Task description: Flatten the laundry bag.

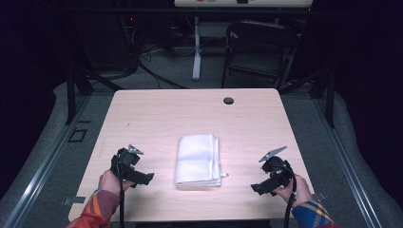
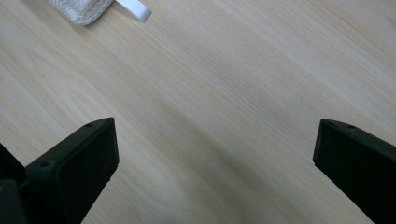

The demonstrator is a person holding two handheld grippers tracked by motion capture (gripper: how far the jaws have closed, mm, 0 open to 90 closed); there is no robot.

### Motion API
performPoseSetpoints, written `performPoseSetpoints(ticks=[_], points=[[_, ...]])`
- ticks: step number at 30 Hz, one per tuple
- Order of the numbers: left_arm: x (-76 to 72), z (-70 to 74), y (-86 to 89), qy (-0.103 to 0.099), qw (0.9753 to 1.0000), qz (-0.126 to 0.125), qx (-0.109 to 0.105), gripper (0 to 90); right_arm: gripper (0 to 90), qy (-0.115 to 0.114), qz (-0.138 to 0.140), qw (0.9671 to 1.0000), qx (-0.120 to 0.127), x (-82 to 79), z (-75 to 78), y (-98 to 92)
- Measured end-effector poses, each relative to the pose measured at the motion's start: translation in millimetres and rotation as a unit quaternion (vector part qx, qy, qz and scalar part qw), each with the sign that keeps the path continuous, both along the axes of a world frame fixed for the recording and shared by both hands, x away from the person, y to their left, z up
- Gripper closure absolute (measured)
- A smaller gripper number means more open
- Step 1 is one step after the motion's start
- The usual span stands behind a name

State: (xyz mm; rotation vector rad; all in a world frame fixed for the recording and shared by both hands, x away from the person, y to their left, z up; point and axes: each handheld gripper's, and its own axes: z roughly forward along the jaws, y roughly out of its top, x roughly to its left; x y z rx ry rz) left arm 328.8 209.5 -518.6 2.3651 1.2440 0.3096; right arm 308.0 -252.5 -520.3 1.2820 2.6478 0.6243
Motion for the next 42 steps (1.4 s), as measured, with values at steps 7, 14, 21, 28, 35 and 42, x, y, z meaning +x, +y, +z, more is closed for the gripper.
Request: performPoseSetpoints(ticks=[7,14,21,28,35,42], points=[[-2.3,3.5,-22.4,-0.002,0.9987,-0.048,-0.017,0.0,0.3,0.017,0.003,0.9997,0.020,2.2,-1.8,3.1],[-3.2,3.6,-42.1,-0.021,0.9972,-0.071,-0.010,0.0,1.0,0.016,0.010,0.9998,0.007,3.6,-2.2,6.7],[-4.6,4.4,-57.0,-0.038,0.9943,-0.098,-0.019,0.0,1.7,0.017,0.015,0.9997,0.010,4.3,-3.6,12.7],[-3.3,0.9,-76.1,-0.038,0.9908,-0.129,-0.014,0.0,1.7,0.019,0.014,0.9997,0.011,6.5,-4.3,15.3],[-2.7,-7.6,-98.1,-0.028,0.9856,-0.167,-0.005,0.3,2.3,0.021,0.025,0.9994,0.004,7.4,-3.5,17.1],[-2.6,-14.8,-117.8,-0.023,0.9805,-0.195,0.009,2.8,2.7,0.022,0.034,0.9992,-0.001,7.8,-3.7,21.0]])
